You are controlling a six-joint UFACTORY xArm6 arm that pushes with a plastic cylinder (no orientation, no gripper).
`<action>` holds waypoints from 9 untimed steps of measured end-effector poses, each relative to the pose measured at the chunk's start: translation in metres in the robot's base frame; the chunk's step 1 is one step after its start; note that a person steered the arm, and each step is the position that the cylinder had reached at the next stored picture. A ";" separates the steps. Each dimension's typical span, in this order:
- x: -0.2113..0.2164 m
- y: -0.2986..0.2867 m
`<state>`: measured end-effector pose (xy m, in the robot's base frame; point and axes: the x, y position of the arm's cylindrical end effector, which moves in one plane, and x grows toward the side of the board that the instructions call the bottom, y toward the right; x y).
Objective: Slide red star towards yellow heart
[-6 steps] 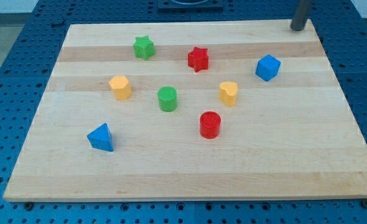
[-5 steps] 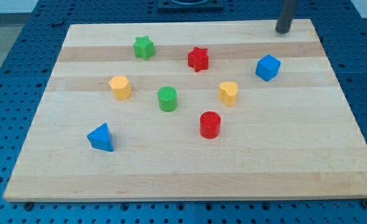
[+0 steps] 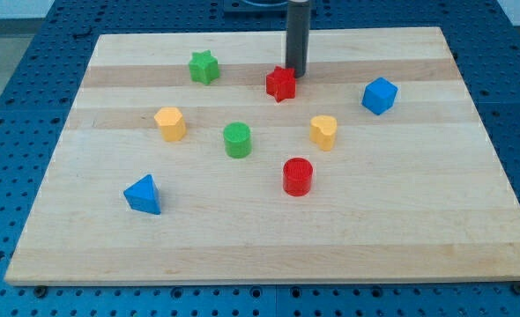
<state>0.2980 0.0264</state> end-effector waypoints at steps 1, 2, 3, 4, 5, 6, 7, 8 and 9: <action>0.009 -0.021; 0.021 -0.039; 0.028 -0.050; 0.034 -0.060; 0.034 -0.067; 0.034 -0.067; 0.035 -0.064; 0.048 -0.049; 0.059 -0.027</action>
<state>0.3566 -0.0011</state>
